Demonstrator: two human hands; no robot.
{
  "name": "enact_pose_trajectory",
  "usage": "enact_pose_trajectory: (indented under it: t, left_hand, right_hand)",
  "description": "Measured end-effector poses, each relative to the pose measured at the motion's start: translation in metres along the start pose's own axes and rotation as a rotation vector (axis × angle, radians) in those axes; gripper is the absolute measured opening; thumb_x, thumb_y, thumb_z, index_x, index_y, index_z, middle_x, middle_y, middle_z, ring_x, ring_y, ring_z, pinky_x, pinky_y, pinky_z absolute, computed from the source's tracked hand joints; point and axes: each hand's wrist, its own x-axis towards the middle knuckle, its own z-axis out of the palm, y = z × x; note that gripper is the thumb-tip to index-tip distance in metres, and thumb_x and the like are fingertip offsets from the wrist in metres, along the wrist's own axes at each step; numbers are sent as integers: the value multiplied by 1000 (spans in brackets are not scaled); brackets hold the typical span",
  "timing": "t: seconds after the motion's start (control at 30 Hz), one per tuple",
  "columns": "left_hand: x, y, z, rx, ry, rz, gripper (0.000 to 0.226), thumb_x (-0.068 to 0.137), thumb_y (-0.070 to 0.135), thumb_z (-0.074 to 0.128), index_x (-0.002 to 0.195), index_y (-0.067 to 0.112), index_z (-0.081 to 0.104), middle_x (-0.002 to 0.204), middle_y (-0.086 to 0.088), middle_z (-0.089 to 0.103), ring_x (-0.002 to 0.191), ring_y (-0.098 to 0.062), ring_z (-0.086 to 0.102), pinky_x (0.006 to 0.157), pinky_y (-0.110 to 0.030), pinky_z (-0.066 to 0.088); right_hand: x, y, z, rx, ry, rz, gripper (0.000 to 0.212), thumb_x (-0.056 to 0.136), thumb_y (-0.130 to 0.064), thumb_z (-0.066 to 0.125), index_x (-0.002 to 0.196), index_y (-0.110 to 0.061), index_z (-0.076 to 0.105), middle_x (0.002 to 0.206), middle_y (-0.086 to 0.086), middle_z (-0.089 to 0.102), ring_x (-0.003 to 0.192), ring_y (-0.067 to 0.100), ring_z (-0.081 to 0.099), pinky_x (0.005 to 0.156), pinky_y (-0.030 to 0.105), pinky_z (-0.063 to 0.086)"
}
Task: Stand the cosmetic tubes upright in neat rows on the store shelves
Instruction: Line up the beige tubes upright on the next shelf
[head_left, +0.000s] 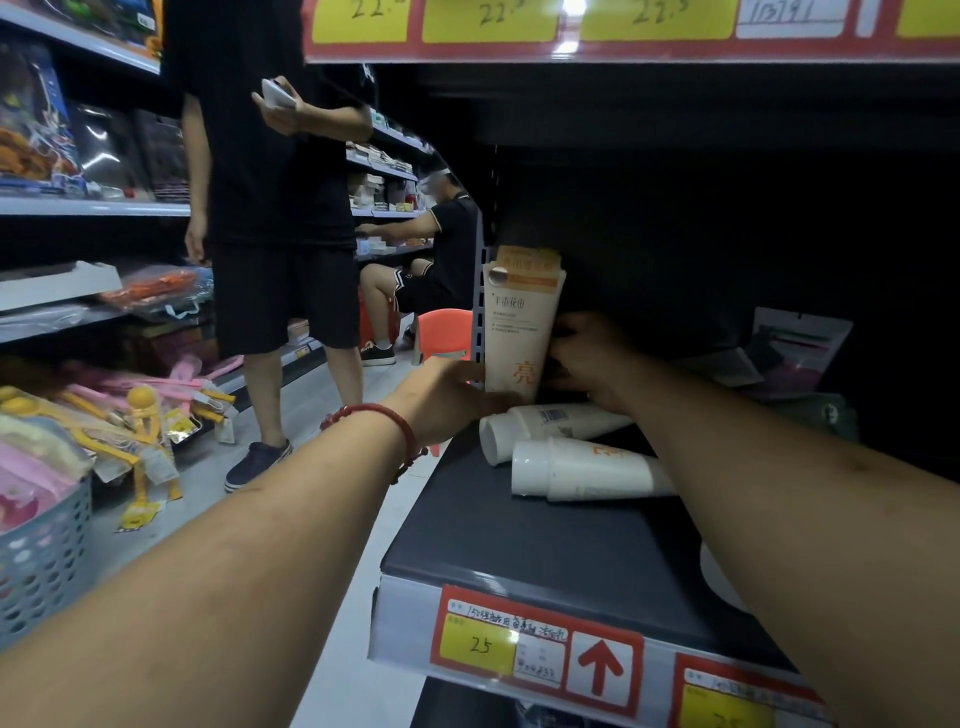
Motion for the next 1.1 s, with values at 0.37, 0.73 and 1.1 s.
enact_pose_trajectory:
  t: [0.37,0.73,1.1]
  left_hand:
    - [-42,35,-2,110,165,71,27,90,21,70,117,19,71,112,5,70,96,-13,66,73,-12,47]
    - [-50,56,1,600,-71,63,47,94,22,65,140,18,56,143,-11,55,132,-31,50,104,-24,37]
    - [-65,57,2,583,-4,38,33,95,24,62,127,16,67,130,-8,65,121,-28,58,100,-31,44]
  right_hand:
    - [-55,-11,-68,-301,14,-147,27,82,-11,77,108,-12,70,105,9,69,92,18,63,78,27,52]
    - [-124,-3,-90,-521,-125,-368,14,86,-15,70,99,-20,75,100,-5,72,97,11,66,85,23,49]
    - [-156,-7,-88,-819,-365,-329,43,73,-39,82,112,-25,71,109,-7,67,97,12,61,91,35,53]
